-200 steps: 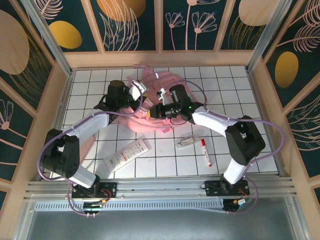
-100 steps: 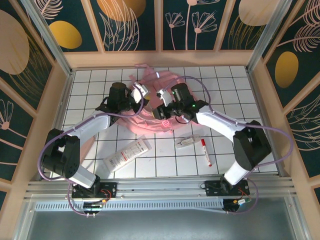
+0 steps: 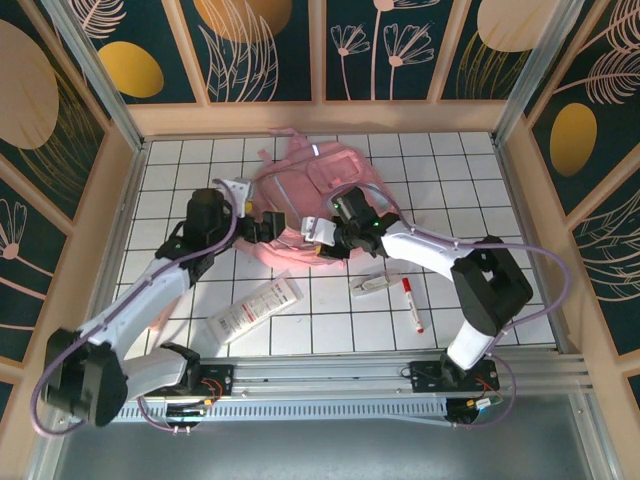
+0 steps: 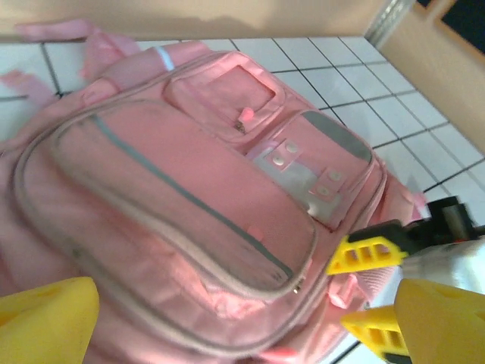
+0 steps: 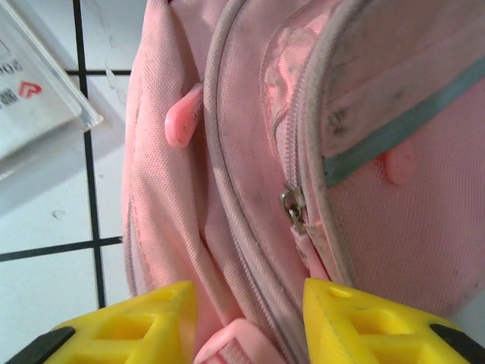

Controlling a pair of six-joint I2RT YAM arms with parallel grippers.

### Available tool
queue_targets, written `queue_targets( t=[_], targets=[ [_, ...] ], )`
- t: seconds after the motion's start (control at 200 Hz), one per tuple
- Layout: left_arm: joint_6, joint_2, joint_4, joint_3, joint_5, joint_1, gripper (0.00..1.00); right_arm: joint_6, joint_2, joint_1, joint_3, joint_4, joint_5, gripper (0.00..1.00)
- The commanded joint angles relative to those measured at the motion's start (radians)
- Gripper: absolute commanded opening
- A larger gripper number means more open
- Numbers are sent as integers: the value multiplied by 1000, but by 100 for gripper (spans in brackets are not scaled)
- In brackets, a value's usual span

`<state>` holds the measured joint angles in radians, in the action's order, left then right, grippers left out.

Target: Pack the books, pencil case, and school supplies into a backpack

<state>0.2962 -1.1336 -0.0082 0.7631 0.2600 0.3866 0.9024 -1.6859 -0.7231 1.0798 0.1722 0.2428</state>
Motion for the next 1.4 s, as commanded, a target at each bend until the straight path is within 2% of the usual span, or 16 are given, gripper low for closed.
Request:
queue_targets(
  t=[0.0, 0.16, 0.425, 0.56, 0.601, 0.626, 0.661, 0.701, 0.831, 1.066, 1.296, 1.396],
  targets=[
    [242, 57, -68, -58, -16, -3, 99, 95, -22, -16, 24, -97, -66, 42],
    [330, 37, -114, -64, 75, -3, 98, 68, -43, -15, 65, -105, -21, 42],
    [385, 55, -85, -127, 80, -3, 83, 20, -145, -46, 115, -149, -28, 43],
    [406, 49, -87, -128, 105, -3, 82, 7, -192, -70, 138, -154, -56, 42],
    [410, 44, -87, -124, 115, -3, 80, -3, -195, -72, 137, -173, -69, 36],
    [416, 41, -86, -124, 120, -2, 79, -10, -191, -73, 134, -191, -84, 27],
    [429, 37, -85, -121, 123, -3, 78, -22, -184, -73, 125, -223, -110, 10],
    [440, 32, -84, -118, 130, -3, 76, -30, -164, -69, 112, -256, -124, 0],
    [445, 12, -69, -107, 156, -3, 66, -81, -88, -32, 95, -303, -47, 0],
    [459, -70, -69, -40, 165, -3, 66, -158, -2, 40, 103, -353, 67, 0],
    [480, -111, -50, -13, 174, 5, 66, -217, 2, 76, 115, -363, 134, 0],
    [491, -124, -37, -9, 165, 22, 63, -237, -7, 81, 122, -360, 144, 0]
  ],
)
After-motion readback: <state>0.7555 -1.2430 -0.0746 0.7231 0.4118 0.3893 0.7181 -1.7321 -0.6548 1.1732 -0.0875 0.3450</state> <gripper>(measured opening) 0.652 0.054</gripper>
